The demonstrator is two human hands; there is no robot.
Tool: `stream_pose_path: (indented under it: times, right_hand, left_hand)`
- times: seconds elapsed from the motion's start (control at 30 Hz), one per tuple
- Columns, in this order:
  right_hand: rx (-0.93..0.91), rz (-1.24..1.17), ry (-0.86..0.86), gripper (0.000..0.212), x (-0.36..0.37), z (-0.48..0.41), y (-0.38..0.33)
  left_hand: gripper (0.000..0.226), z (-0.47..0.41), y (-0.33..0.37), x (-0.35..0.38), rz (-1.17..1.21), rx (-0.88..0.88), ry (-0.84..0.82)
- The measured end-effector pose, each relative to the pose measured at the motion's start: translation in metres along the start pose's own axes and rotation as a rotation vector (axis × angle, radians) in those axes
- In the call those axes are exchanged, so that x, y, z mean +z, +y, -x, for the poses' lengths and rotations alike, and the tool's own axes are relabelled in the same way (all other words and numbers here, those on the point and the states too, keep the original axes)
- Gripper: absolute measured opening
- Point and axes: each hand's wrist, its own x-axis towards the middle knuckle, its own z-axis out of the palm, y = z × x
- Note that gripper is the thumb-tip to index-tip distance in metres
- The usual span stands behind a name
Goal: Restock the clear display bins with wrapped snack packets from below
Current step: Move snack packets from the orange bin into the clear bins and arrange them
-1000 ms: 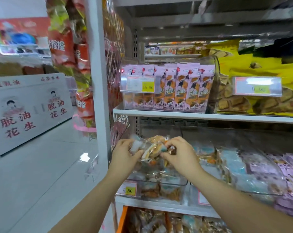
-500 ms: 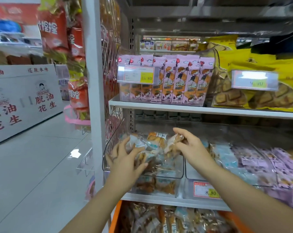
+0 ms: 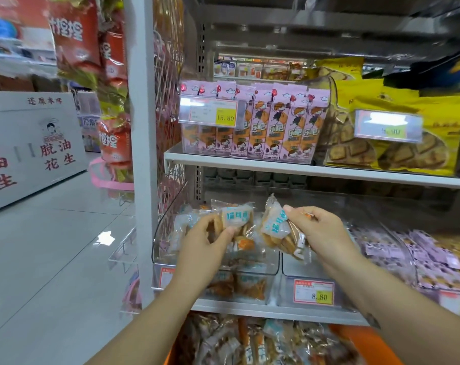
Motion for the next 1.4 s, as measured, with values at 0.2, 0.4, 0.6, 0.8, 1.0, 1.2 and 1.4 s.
stream_pose_path:
  times: [0.2, 0.4, 0.6, 0.8, 1.0, 1.2, 1.4]
  right_hand:
    - [-0.073, 0.019, 0.219, 0.032, 0.007, 0.011, 0.001]
    - [0.030, -0.196, 0.353, 0.038, 0.038, 0.037, 0.003]
    - [-0.157, -0.143, 0.193, 0.034, 0.055, 0.059, 0.008]
    - [-0.232, -0.059, -0.061, 0.013, 0.037, 0.059, 0.018]
    - [-0.481, 0.229, 0.004, 0.021, 0.025, 0.062, 0.014]
    - [-0.496, 0.400, -0.383, 0.042, 0.018, 0.059, 0.009]
    - [-0.490, 0.436, -0.545, 0.068, 0.002, 0.050, 0.000]
  left_hand:
    - [0.033, 0.017, 0.010, 0.005, 0.539, -0.360, -0.208]
    - [0.056, 0.032, 0.017, 0.017, 0.643, -0.311, -0.266]
    - [0.032, 0.038, 0.020, 0.020, 0.772, -0.337, -0.131]
    - [0.049, 0.033, 0.027, 0.004, 0.907, -0.347, -0.198]
    - [0.044, 0.035, 0.022, 0.008, 0.466, -0.108, -0.161]
    - [0.077, 0.035, 0.020, 0.006, 0.406, -0.109, -0.185]
    - [0.052, 0.036, 0.025, -0.003, 0.493, -0.060, -0.325]
